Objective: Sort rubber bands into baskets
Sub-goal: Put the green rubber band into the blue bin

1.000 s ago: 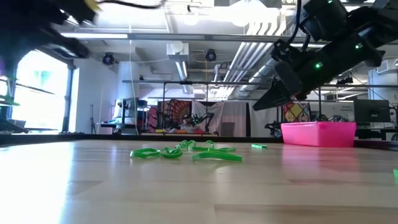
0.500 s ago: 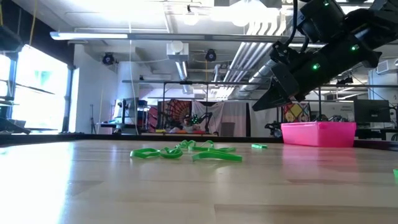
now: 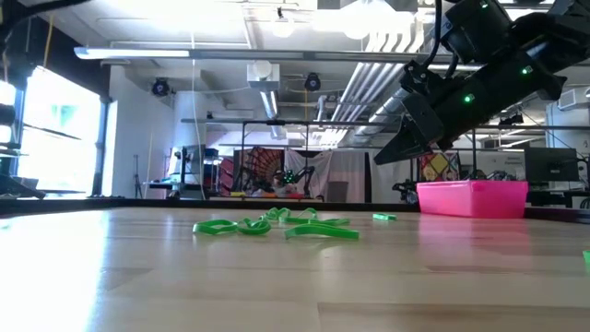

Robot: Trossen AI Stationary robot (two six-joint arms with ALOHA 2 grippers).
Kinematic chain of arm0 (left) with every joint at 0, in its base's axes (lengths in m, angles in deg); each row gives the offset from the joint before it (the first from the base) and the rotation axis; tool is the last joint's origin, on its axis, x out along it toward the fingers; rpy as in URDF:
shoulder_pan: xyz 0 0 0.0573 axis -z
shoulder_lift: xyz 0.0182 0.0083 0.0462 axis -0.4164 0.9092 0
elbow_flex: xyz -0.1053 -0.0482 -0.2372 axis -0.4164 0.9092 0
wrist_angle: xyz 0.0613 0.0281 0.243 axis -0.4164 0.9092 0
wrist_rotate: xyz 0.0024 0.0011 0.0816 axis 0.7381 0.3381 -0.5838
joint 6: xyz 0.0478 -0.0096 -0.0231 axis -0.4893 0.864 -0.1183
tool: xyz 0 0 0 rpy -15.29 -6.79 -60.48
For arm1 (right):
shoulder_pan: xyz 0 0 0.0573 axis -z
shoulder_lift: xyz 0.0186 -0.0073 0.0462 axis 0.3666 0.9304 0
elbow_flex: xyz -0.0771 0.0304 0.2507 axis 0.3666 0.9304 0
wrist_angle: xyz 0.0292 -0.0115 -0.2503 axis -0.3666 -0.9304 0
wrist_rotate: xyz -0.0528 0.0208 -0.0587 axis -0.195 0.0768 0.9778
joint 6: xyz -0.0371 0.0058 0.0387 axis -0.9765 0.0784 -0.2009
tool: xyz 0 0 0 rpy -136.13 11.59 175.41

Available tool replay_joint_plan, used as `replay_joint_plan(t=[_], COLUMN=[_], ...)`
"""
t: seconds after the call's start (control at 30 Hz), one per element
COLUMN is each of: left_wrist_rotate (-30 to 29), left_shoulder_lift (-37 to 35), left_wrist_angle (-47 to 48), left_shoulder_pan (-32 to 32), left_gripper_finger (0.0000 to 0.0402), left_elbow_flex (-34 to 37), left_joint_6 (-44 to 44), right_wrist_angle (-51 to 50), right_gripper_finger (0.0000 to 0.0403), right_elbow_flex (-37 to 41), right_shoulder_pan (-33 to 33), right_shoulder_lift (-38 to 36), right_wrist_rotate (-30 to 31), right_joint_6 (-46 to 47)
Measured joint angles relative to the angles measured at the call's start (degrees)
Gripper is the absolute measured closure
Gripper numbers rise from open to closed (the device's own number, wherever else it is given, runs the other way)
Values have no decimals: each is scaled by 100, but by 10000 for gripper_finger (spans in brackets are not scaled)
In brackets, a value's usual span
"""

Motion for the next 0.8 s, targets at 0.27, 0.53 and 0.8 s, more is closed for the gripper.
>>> replay_joint_plan(t=[0.27, 0.53, 0.8], left_wrist_rotate=[-110, -142, -747], left_shoulder_lift=[0, 0, 0], left_wrist_angle=[3, 126, 1262], left_shoulder_pan=[-2, 155, 152], left_gripper_finger=[355, 311, 318], left_elbow_flex=[22, -601, -1541], left_joint_6=[411, 400, 169], right_wrist_angle=[0, 0, 0], right_gripper_finger=[396, 396, 396], right_elbow_flex=[0, 0, 0], right_shoulder_pan=[0, 0, 0], right_shoulder_lift=[0, 0, 0], right_wrist_rotate=[2, 4, 7], right_joint_6=[0, 2, 0])
